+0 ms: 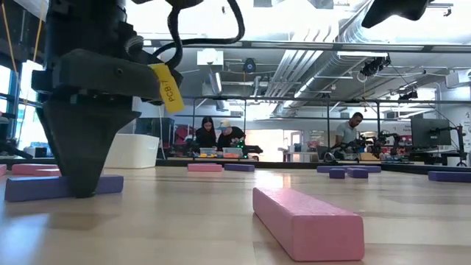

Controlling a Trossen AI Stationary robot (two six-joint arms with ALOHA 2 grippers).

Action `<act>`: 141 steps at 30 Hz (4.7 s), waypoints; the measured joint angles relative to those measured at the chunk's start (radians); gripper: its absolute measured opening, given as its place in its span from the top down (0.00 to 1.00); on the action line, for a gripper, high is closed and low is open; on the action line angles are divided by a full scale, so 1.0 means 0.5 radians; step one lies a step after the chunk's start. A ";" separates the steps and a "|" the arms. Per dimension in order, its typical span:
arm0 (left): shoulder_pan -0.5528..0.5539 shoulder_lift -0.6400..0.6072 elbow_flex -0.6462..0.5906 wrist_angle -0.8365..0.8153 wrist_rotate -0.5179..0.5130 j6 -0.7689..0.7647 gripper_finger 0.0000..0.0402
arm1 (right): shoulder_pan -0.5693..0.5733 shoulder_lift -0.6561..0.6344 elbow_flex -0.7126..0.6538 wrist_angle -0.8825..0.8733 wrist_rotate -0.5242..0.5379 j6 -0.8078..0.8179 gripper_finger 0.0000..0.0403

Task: Sort blocks
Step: Put the blue wooden block into the yellow bin

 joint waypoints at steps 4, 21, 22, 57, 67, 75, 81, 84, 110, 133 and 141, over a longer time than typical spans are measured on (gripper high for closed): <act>0.004 0.000 -0.004 0.085 -0.022 0.182 0.42 | 0.000 0.000 0.000 0.000 0.034 -0.003 0.51; 0.037 -0.182 0.017 0.193 0.136 0.395 0.88 | 0.000 0.000 0.000 0.000 0.039 -0.004 0.51; 0.038 -0.236 0.033 0.176 0.127 0.395 0.88 | 0.000 0.000 0.000 0.000 0.039 -0.004 0.51; -1.186 -1.041 -0.244 -0.170 0.244 -1.097 0.52 | -0.069 0.000 0.000 0.139 0.080 0.043 0.51; -0.983 -1.314 -0.239 0.099 -0.392 -0.379 0.38 | -0.149 0.001 0.000 0.514 0.081 0.160 0.51; -0.372 -1.590 -0.239 0.147 -1.261 0.683 0.38 | -0.644 0.001 0.000 -0.088 0.025 0.659 0.51; 0.252 -1.600 -0.356 0.794 -0.951 1.415 0.38 | -1.206 -0.003 -0.279 -0.346 -0.492 0.321 0.51; 0.452 -1.595 -0.577 1.444 -0.451 1.602 0.38 | -1.335 -0.003 -0.469 -0.313 -0.816 -0.017 0.51; 1.047 -1.608 -1.198 2.491 0.092 1.181 0.38 | -1.595 -0.232 -1.140 -0.472 -0.774 -0.974 0.51; 1.072 -1.806 -1.197 2.669 0.450 1.239 0.38 | -1.605 0.353 -1.089 -0.283 -0.987 -0.884 0.77; 1.179 -2.316 -1.196 2.709 0.427 1.424 0.38 | -1.601 0.228 -0.850 -0.429 -1.032 -0.883 0.93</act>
